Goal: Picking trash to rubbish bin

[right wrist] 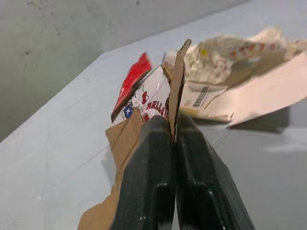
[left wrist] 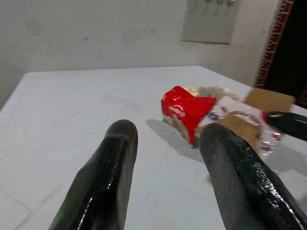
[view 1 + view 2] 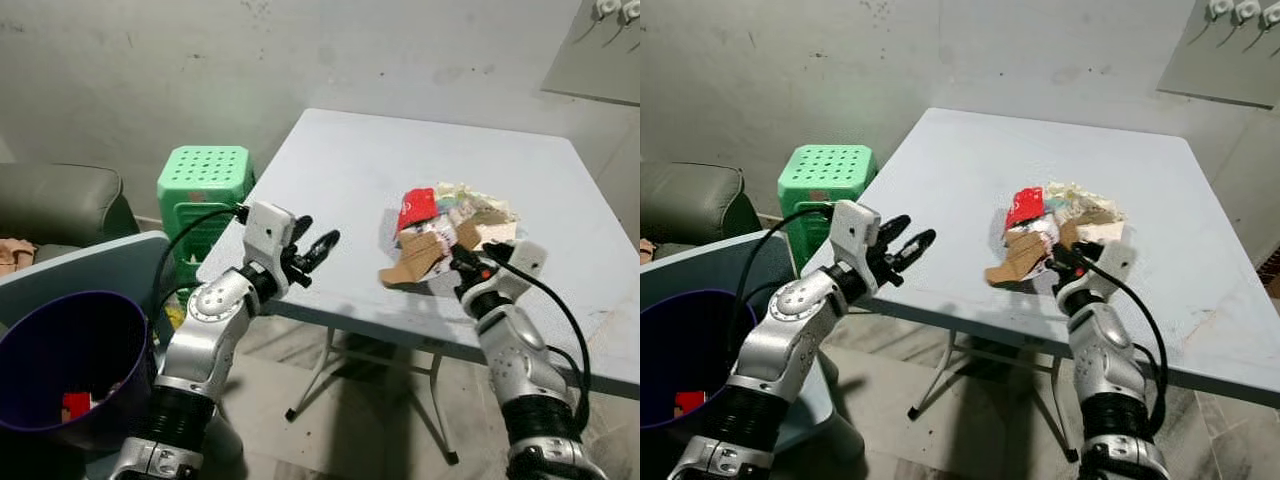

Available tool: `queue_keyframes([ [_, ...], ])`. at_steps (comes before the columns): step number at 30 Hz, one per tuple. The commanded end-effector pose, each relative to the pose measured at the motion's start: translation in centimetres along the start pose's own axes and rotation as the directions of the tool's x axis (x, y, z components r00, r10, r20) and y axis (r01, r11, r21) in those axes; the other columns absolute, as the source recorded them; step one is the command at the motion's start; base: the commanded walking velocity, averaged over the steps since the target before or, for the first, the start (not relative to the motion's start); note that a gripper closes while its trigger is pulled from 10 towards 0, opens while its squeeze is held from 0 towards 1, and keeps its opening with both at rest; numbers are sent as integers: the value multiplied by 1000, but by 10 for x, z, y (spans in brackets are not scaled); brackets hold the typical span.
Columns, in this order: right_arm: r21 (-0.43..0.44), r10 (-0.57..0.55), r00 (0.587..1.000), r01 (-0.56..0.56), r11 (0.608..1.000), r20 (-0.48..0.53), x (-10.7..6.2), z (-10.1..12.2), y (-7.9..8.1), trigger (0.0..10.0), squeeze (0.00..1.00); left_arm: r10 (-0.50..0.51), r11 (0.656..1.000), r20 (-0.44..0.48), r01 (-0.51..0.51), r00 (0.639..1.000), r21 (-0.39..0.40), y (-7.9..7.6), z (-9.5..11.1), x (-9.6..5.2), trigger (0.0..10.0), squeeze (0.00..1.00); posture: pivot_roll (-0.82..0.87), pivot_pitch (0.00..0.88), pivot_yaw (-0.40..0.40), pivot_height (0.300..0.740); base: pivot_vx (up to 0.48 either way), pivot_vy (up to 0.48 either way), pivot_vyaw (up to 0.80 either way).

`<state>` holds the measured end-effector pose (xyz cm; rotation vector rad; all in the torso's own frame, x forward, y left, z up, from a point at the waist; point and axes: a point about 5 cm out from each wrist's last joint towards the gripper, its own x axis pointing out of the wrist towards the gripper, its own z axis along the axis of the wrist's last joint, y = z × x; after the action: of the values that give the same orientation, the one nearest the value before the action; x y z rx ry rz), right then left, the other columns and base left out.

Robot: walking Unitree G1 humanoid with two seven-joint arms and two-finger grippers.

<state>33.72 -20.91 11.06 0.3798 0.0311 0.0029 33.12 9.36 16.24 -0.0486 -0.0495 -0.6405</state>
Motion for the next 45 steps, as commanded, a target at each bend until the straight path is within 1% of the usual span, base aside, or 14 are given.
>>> queue_keyframes([
  [1, -52, 29, 999, -27, 998, 26, -1, 8, 5, 3765, 0, 9, 1000, 7, -9, 1000, 10, 2, 3, 2, 10000, 0, -34, 0, -35, 740, 0, 0, 0],
  [2, -85, 40, 998, -36, 996, 39, -2, 10, 6, 10000, 0, 16, 1000, 8, -16, 1000, 7, 3, 3, 2, 10000, 0, -34, 0, -35, 740, 0, 0, 0],
  [3, -91, 36, 999, -33, 995, 34, -3, 10, 6, 10000, 0, 19, 1000, 8, -19, 1000, 6, 3, 3, 2, 10000, 0, -35, 0, -34, 740, 0, 0, 0],
  [5, -172, 46, 995, -30, 985, 89, -7, 19, 11, 10000, 0, 47, 999, 13, -47, 999, 4, 7, 3, 1, 10000, 0, -35, 0, -36, 740, 0, 0, 0],
  [7, -205, 58, 991, -33, 978, 117, -10, 23, 14, 10000, 0, 62, 998, 18, -63, 998, 3, 8, 4, 1, 10000, 0, -36, 0, -36, 740, 0, 0, 0],
  [9, -215, 65, 988, -34, 976, 138, -14, 26, 17, 10000, 0, 82, 997, 21, -82, 996, 2, 11, 4, 0, 10000, 0, -36, 0, -36, 740, 0, 0, 0],
  [11, -245, 53, 983, -9, 969, 174, -20, 32, 19, 10000, 0, 167, 986, 31, -167, 985, 7, 19, 4, -2, 10000, 0, -38, 0, -36, 740, 0, 0, 0],
  [12, -245, 53, 983, -9, 969, 174, -20, 32, 19, 10000, 0, 167, 986, 31, -167, 985, 7, 19, 4, -2, 10000, 0, -38, 0, -36, 740, 0, 0, 0],
  [17, -282, 42, 974, 24, 959, 223, -31, 38, 23, 10000, 0, 304, 953, 65, -304, 950, -14, 29, 4, -9, 10000, 0, -44, 0, -32, 740, 0, 0, 0],
  [23, -297, 13, 969, 63, 953, 248, -43, 42, 25, 10000, 0, 392, 919, 110, -393, 913, -11, 37, 6, -18, 10000, 0, -51, 0, -26, 740, 0, 0, 0],
  [25, -297, 11, 969, 65, 953, 249, -45, 41, 26, 10000, 0, 406, 914, 106, -404, 908, -37, 41, 6, -19, 10000, 0, -51, 0, -25, 740, 0, 0, 0],
  [36, -277, -17, 960, 98, 956, 280, -57, 44, 30, 10000, 0, 430, 902, 125, -432, 894, -16, 49, 10, -27, 10000, 0, -53, 0, -11, 740, 0, 0, 0],
  [41, -252, -36, 957, 111, 961, 287, -63, 47, 27, 10000, 0, 405, 914, 123, -405, 906, -20, 45, 10, -29, 10000, 0, -59, 0, -8, 740, 0, 0, 0],
  [45, -291, -29, 960, 113, 950, 278, -69, 46, 26, 10000, 0, 336, 941, 94, -338, 937, 4, 33, 3, -29, 10000, 0, -63, 0, -3, 740, 0, 0, 0],
])
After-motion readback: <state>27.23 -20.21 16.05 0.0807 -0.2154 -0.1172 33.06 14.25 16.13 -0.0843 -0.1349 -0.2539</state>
